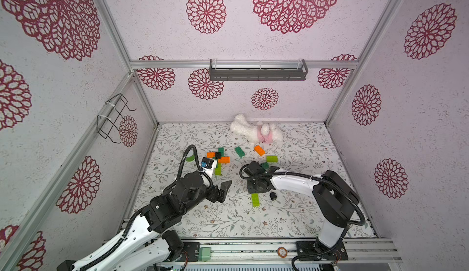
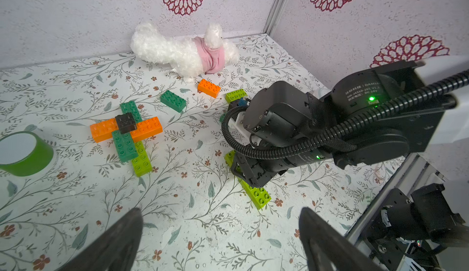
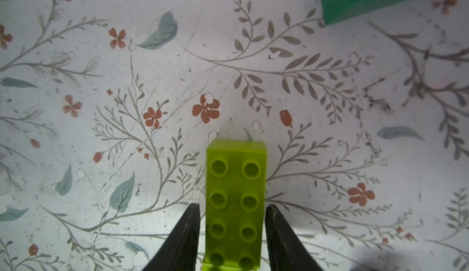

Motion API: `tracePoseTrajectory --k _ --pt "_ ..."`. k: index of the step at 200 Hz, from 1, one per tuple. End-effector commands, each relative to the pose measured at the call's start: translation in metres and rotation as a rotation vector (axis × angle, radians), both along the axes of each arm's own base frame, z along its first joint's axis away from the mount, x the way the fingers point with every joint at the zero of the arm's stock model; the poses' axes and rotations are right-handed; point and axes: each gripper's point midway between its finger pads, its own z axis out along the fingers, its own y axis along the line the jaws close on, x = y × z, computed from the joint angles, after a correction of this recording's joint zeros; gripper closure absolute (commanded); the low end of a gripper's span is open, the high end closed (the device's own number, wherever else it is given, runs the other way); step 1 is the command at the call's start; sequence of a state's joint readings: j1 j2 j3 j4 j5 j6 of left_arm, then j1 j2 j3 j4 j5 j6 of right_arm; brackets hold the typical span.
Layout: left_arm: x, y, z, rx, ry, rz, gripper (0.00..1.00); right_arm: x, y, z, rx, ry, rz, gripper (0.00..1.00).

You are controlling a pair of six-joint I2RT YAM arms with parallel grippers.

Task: Assemble a small pinwheel with lego
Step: Assemble the lego brick at the center of the board, then pick up the lego brick from the center of the board.

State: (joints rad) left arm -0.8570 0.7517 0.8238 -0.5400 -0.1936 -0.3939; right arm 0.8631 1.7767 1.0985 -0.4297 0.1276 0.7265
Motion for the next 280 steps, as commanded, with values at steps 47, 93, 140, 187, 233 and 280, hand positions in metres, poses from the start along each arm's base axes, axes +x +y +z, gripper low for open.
tracePoseTrajectory --k 47,93,140,187,233,280 --pt "-0.001 0.002 0.005 0.001 -0.02 0.007 0.03 0.003 0.002 0.021 0.007 -0.033 0.02 0.46" --pt "-0.001 0.006 0.007 -0.007 -0.026 0.031 0.03 0.026 0.002 0.056 -0.024 -0.09 0.12 0.31" --pt "0.004 0.008 0.003 -0.026 0.007 0.067 0.03 0.083 -0.026 0.069 0.006 -0.133 0.133 0.16" --pt "0.019 0.009 -0.016 -0.166 0.181 0.082 0.03 0.138 -0.034 0.047 -0.012 -0.121 0.18 0.08" --pt "0.028 0.015 -0.027 -0.187 0.248 0.088 0.03 0.164 -0.03 0.025 0.01 -0.072 0.193 0.08" --pt "0.032 0.017 -0.03 -0.181 0.254 0.105 0.03 0.163 -0.027 0.01 0.02 -0.038 0.206 0.09"
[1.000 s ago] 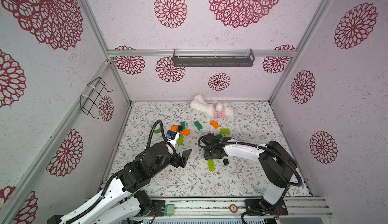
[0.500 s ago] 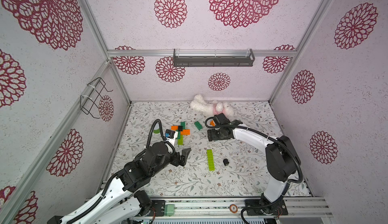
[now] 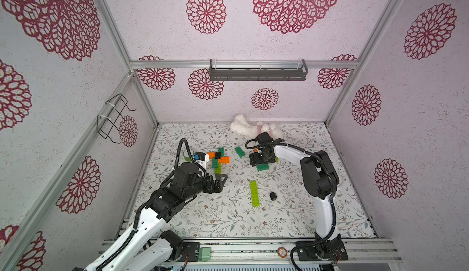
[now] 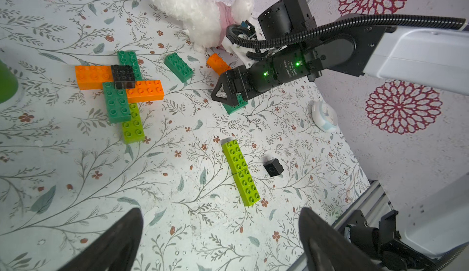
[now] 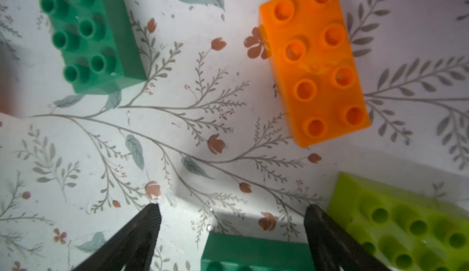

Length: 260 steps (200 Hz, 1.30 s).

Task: Assemble a small pinwheel with lego
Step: Pick up the lego brick from the center of the board.

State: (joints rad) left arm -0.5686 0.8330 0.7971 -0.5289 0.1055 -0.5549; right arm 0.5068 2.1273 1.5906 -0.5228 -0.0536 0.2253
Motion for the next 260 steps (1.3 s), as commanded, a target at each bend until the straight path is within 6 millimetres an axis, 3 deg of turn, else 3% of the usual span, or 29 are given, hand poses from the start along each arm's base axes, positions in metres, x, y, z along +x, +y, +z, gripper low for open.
tracePoseTrajectory --k 1,80,106,153,192,260 --pt "0.003 -0.001 0.003 -0.022 -0.002 0.001 0.03 0.002 0.003 0.008 0.017 -0.002 0.031 0.09" --pt "0.007 0.0 -0.001 -0.008 0.003 0.01 0.03 -0.038 -0.003 0.02 0.099 0.034 0.018 0.13" --pt "0.008 0.0 -0.003 -0.005 0.009 0.012 0.03 -0.05 -0.004 0.021 0.115 0.038 0.02 0.19" --pt "0.008 0.0 -0.001 -0.026 0.008 0.025 0.03 -0.041 -0.023 0.014 -0.027 -0.016 -0.022 0.32" --pt "0.006 -0.002 -0.003 -0.055 0.021 0.026 0.03 -0.042 -0.018 0.011 -0.046 -0.016 -0.001 0.49" --pt "0.0 -0.01 -0.008 -0.106 0.05 -0.007 0.03 -0.046 -0.018 0.005 -0.068 -0.015 0.001 0.59"
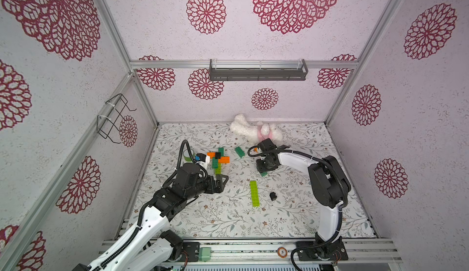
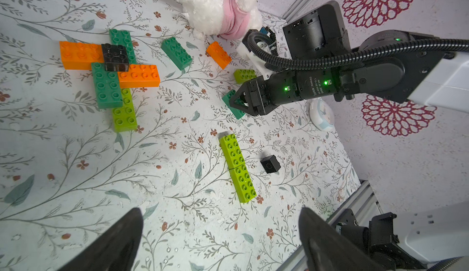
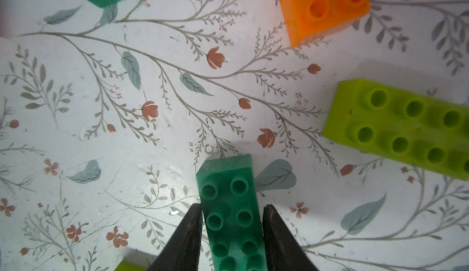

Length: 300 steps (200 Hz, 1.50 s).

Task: Assemble a small pinwheel with lego
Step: Pick up the lego brick from the center of the board.

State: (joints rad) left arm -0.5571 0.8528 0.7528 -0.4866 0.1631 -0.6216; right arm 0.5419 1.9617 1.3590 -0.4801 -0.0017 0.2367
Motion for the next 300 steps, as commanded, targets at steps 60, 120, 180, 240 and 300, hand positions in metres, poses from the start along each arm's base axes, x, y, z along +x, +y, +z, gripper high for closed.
tracePoseTrajectory --k 60,120,180,240,300 --pt "0.0 0.0 0.004 -0.042 -0.026 0.005 0.03 0.001 0.002 0.001 -0.046 -0.012 0.001 0.52" --pt "0.001 0.002 0.004 -0.043 -0.029 0.02 0.03 0.0 0.002 0.007 -0.048 -0.029 -0.01 0.58" --pt "0.01 -0.002 0.018 -0.118 -0.086 0.044 0.03 -0.002 0.001 0.007 -0.042 -0.033 -0.032 0.69" --pt "0.011 -0.008 0.03 -0.198 -0.168 0.054 0.03 -0.02 0.008 0.047 0.016 -0.08 -0.066 0.75" --pt "-0.024 -0.04 0.009 -0.111 -0.303 -0.025 0.03 -0.09 0.014 0.069 0.094 -0.082 -0.131 0.75"
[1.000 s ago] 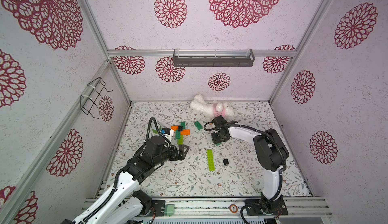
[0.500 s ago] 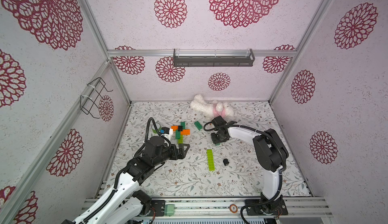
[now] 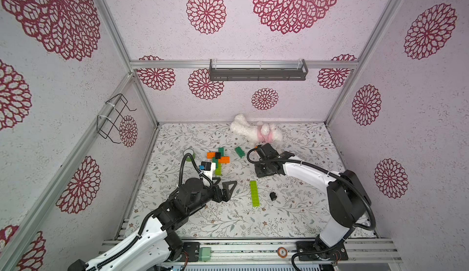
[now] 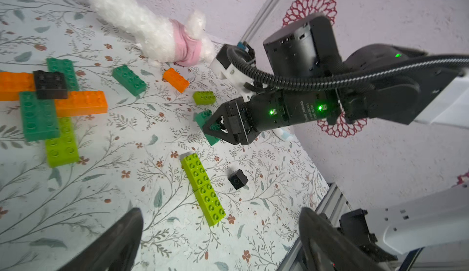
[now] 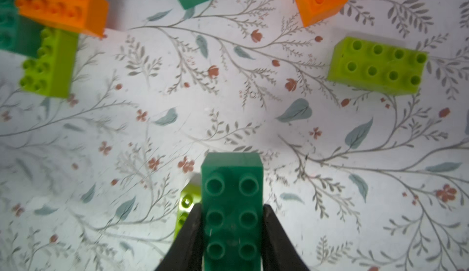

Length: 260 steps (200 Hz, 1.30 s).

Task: Assemble a small pinwheel with lego
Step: Pick up the lego brick from the center of the board, then assemble the lego brick with the lego brick.

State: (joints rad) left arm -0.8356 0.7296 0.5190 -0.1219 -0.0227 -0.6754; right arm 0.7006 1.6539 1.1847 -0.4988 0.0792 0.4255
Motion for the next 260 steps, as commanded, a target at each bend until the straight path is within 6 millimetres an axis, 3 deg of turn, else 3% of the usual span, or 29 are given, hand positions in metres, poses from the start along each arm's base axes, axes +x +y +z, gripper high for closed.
tracePoseTrajectory --k 1,27,54,139,260 --pt "0.005 0.004 0.004 0.014 -0.084 0.068 0.03 -0.025 -0.006 0.006 0.023 0.016 -0.086 0.75" --pt "0.002 0.007 -0.009 0.013 -0.048 0.073 0.03 -0.048 0.001 0.002 0.049 0.017 -0.121 0.77" --pt "0.003 0.013 -0.011 0.047 -0.042 0.092 0.03 -0.057 0.005 -0.009 0.032 0.015 -0.149 0.78" --pt "-0.001 0.017 -0.007 0.074 -0.043 0.084 0.03 -0.062 0.011 -0.035 -0.021 0.05 -0.17 0.79" --pt "-0.002 0.026 -0.008 0.079 -0.054 0.112 0.03 -0.07 0.013 -0.042 -0.049 0.068 -0.16 0.79"
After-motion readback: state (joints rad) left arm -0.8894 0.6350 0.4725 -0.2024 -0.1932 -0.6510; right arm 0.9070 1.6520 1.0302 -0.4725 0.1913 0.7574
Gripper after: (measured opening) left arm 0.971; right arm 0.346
